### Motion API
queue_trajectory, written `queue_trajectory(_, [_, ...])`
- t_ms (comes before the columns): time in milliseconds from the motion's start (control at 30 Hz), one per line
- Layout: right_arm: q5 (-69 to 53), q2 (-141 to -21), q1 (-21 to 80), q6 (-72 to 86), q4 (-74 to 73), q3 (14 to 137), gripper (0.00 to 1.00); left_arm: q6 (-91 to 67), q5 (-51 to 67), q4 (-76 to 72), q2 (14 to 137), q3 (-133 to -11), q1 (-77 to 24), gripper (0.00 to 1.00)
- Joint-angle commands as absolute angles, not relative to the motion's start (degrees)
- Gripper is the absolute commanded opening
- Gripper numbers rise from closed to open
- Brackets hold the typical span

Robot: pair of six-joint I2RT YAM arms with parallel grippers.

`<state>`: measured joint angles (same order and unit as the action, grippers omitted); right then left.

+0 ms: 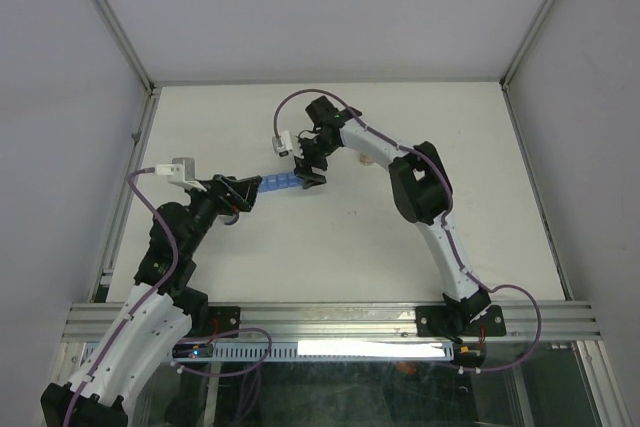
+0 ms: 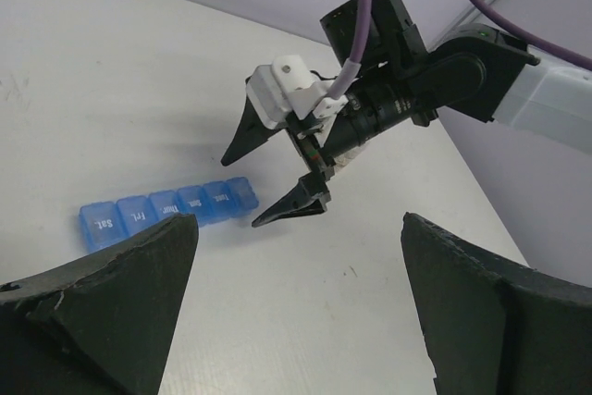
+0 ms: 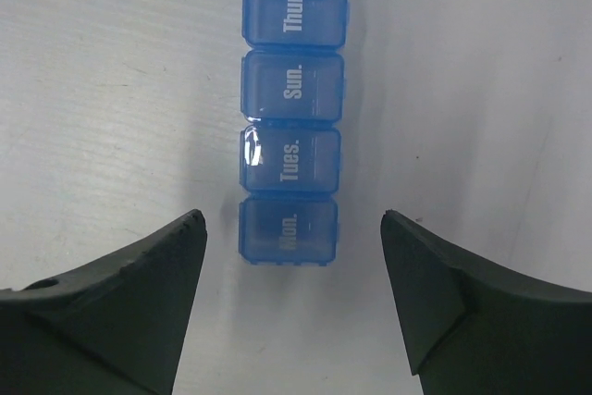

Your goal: Sort the pills into containers

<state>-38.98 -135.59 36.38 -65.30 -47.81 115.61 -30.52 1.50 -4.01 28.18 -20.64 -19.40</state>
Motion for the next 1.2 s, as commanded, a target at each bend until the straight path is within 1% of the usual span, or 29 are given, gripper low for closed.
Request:
queue_trajectory(0, [-36.3, -136.1, 37.8, -61.4, -43.6, 118.4, 0.79, -30.1, 0.6, -4.7, 27.3, -21.6, -19.0, 0.95])
queue_trajectory(67, [-35.7, -136.5, 37.9, -60.9, -43.2, 118.3, 0.77, -30.1, 0.5, -4.6, 27.1, -21.6, -19.1, 0.95])
queue_trajectory(200, [-35.9, -136.4, 38.4, -60.4, -43.3, 117.4, 0.68, -30.1, 0.4, -4.5, 27.0, -21.5, -19.1, 0.95])
queue_trajectory(267, [-35.8, -135.6, 38.5, -60.1, -42.9, 115.9, 0.59, -30.1, 0.4, -4.5, 27.0, -21.5, -19.1, 0.95])
queue_trajectory(333, [-35.7, -134.0, 38.5, -59.4, -42.2, 113.7, 0.46, -30.1, 0.4, -4.4, 27.0, -21.6, -19.1, 0.95])
queue_trajectory(367, [-35.5, -132.7, 38.5, -59.0, -41.7, 111.9, 0.41, -30.0, 0.4, -4.3, 26.9, -21.6, -19.2, 0.95])
queue_trajectory(433, [-35.2, -128.2, 38.4, -58.7, -40.3, 107.0, 0.35, -30.0, 0.6, -4.2, 26.9, -21.6, -19.3, 0.95])
queue_trajectory(600, [-34.9, -114.7, 37.6, -59.4, -35.5, 88.0, 0.31, -29.7, 1.6, -4.4, 27.4, -22.0, -20.4, 0.95])
queue_trajectory(800, [-35.0, -98.5, 33.3, -65.0, -35.0, 67.3, 0.30, -29.7, 7.9, -6.9, 30.3, -22.7, -21.9, 0.94])
queue_trajectory(1000, [-37.0, -86.5, 26.2, -72.6, -36.8, 54.2, 0.30, -31.7, 16.2, -9.3, 36.8, -24.1, -22.4, 0.90])
queue_trajectory(1167, [-37.5, -80.5, 22.4, -73.4, -34.7, 47.5, 0.30, -33.5, 18.5, -10.8, 40.2, -24.2, -23.7, 0.88])
